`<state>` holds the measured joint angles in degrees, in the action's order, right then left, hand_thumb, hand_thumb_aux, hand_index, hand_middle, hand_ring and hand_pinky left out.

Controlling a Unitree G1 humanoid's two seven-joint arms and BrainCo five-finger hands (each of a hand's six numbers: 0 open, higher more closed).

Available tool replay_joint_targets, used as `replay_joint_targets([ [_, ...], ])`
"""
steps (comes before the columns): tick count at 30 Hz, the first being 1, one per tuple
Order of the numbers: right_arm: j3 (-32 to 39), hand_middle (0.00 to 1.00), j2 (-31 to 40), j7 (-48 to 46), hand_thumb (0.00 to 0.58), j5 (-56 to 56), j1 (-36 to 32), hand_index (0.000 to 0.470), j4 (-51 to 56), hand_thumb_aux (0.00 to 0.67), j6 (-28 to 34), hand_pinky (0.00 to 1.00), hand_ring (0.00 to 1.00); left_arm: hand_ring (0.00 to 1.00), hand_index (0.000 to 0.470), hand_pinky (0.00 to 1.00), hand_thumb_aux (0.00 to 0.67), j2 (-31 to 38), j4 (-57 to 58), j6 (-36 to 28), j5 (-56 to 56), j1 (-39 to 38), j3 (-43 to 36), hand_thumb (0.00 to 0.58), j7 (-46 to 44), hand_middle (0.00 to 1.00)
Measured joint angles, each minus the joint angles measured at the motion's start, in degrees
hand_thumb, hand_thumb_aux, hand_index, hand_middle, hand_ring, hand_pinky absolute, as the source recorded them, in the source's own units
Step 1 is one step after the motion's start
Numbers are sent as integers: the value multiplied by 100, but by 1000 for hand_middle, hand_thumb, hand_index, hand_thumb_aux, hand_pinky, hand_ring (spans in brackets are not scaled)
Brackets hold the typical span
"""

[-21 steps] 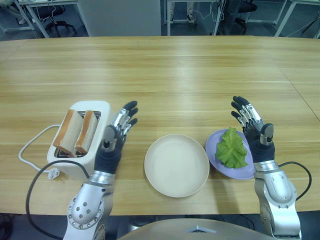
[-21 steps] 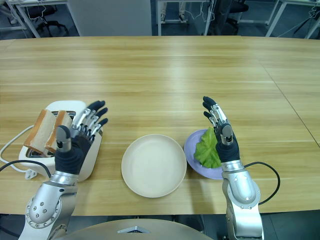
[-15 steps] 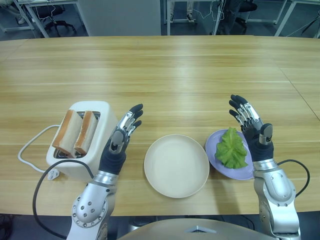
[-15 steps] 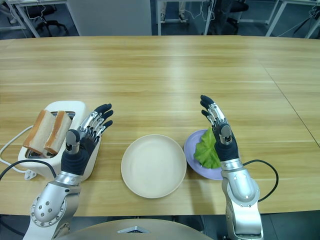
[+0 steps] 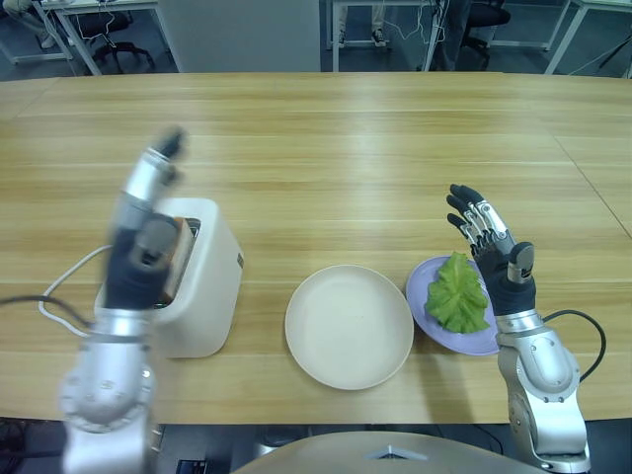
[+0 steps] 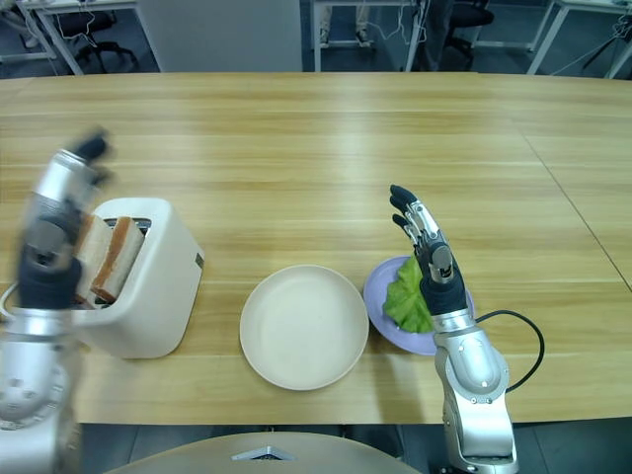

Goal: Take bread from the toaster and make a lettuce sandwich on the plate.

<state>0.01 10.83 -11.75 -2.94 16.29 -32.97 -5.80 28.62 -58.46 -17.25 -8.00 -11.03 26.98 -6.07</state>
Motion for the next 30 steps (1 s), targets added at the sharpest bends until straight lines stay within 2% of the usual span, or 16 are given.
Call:
replay_joint_targets([
  [4,-17,0,4,30,0,5,-17,0,10,0,0,0,0,0,0,0,0,721,227,-212,-886,28,665,0,-199,0],
  [9,-77,0,81,36,0,53,-34,0,39,0,-3,0,0,0,0,0,0,1119,1124,-240,-2421,-825,457,0,-415,0],
  [15,-161,0,162,23,0,48,-70,0,69,0,-2,0,0,0,0,0,0,1128,2106,-463,-3545,-1649,-314,0,-976,0],
  [25,-208,0,226,-16,0,44,-39,0,67,0,-2,0,0,0,0,0,0,1098,2473,-650,-4182,-1800,-581,0,-1445,0],
  [26,-209,0,232,-19,0,44,-37,0,67,0,-2,0,0,0,96,0,139,1087,2486,-658,-4184,-1790,-580,216,-1461,0],
  [27,-209,0,233,-23,0,43,-35,0,67,0,-2,0,0,0,233,0,339,1061,2488,-659,-4182,-1767,-581,438,-1471,0],
  [28,-209,0,235,-25,0,43,-35,0,67,0,-2,0,0,0,256,0,373,1040,2485,-658,-4178,-1747,-580,466,-1472,0],
  [29,-209,0,240,-30,0,43,-35,0,66,0,-2,0,0,0,325,0,473,998,2487,-653,-4161,-1688,-581,530,-1477,0],
  [30,-209,0,243,-31,0,43,-35,0,65,0,-2,0,0,0,451,0,657,937,2482,-636,-4142,-1651,-593,580,-1476,0],
])
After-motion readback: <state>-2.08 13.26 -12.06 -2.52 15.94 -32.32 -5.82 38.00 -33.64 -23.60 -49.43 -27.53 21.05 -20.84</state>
